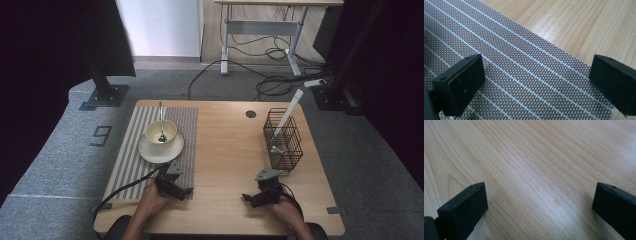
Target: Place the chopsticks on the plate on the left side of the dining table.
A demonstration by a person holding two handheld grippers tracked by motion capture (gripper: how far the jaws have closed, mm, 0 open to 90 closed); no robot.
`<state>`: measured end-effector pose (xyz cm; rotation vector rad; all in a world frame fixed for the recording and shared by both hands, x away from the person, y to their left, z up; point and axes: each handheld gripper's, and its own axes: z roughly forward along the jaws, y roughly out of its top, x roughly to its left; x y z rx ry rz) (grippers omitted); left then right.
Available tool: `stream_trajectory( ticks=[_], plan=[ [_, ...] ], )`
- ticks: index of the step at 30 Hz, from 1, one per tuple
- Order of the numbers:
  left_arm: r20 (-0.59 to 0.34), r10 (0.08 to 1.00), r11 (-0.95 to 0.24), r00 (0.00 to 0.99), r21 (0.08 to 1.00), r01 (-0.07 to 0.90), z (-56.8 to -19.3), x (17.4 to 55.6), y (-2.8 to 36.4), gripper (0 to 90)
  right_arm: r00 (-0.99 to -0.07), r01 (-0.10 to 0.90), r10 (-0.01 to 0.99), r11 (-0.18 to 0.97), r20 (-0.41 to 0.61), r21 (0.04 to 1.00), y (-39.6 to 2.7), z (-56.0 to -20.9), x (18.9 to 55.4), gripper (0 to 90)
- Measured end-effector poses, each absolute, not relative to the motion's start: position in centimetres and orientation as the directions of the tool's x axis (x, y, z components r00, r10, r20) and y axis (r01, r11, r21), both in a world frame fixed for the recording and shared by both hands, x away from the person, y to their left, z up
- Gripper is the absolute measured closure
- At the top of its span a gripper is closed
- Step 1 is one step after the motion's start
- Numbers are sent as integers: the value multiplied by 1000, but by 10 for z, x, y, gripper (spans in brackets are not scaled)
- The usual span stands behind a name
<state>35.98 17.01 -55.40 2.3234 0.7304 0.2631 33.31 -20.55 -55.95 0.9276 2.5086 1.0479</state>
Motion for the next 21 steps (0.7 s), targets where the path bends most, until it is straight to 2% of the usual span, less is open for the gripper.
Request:
stream_trajectory(
  ticks=[21],
  plan=[
    [-11, 572, -610, 820, 662, 435, -554, 360, 170, 0, -756, 460, 654, 533, -2, 710, -205, -559, 333, 0]
  ],
)
